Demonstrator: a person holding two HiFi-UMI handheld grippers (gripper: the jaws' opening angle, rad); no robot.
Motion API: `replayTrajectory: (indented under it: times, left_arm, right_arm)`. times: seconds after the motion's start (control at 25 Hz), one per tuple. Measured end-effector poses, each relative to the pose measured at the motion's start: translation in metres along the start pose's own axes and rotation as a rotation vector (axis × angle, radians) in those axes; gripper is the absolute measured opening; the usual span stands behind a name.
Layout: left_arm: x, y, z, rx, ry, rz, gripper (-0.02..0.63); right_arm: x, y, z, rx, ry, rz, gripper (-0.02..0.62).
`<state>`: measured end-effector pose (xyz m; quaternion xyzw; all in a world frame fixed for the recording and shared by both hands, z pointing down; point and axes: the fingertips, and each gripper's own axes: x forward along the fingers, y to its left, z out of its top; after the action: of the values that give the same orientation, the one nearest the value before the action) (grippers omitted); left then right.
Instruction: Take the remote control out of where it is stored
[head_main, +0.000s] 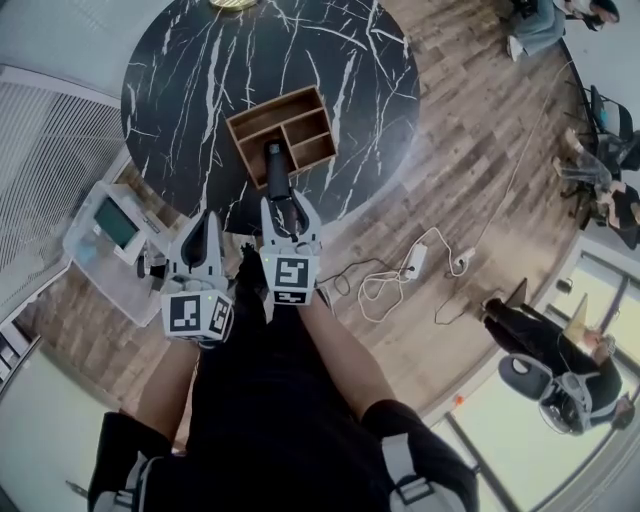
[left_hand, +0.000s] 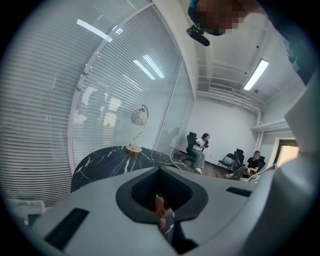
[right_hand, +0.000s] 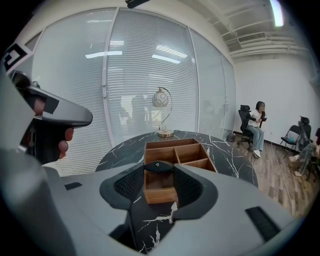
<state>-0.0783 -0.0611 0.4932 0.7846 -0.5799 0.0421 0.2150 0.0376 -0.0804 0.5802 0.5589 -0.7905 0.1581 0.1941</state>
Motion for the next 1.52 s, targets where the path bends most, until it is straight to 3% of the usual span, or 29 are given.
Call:
replayTrajectory:
  times: [1.52]
  left_arm:
    - [-0.026,-0.027,0.06,0.04,-0.109,-0.01,0.008]
  right_arm:
    - [-0.052,0.003,0.063,-0.04,-0.085,0.027,0.186]
